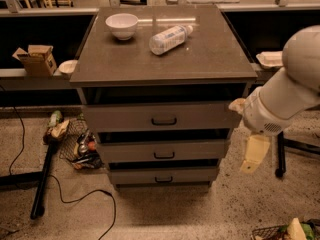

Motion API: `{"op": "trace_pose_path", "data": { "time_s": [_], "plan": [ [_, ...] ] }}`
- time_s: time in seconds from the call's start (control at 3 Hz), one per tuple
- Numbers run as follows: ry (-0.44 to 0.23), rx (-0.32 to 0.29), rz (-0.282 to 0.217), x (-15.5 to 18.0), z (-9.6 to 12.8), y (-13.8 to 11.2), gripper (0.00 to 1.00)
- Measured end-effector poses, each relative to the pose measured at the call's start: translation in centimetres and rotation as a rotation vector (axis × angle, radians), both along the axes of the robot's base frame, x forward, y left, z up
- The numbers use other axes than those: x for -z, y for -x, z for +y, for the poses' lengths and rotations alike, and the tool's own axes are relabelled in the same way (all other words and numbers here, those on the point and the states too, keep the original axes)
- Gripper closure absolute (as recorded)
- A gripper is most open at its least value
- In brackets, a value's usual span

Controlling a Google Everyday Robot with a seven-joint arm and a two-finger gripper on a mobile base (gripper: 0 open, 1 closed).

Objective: Open middle drawer

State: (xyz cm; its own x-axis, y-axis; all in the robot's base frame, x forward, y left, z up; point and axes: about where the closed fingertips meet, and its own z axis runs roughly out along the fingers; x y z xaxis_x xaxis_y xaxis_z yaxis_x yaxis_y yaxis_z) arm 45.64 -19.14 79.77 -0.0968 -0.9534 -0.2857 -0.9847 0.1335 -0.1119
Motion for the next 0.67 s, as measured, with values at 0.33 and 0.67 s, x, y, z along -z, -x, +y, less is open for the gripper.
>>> {"op": "trace_pose_path", "data": {
  "time_s": [0.33, 0.67],
  "plan": [
    [-0.085, -0.052, -0.029, 6.38, 2.07, -1.2, 0.0],
    [-0.085, -0.053, -0.028, 6.41, 2.08, -1.17, 0.0]
  ]
}}
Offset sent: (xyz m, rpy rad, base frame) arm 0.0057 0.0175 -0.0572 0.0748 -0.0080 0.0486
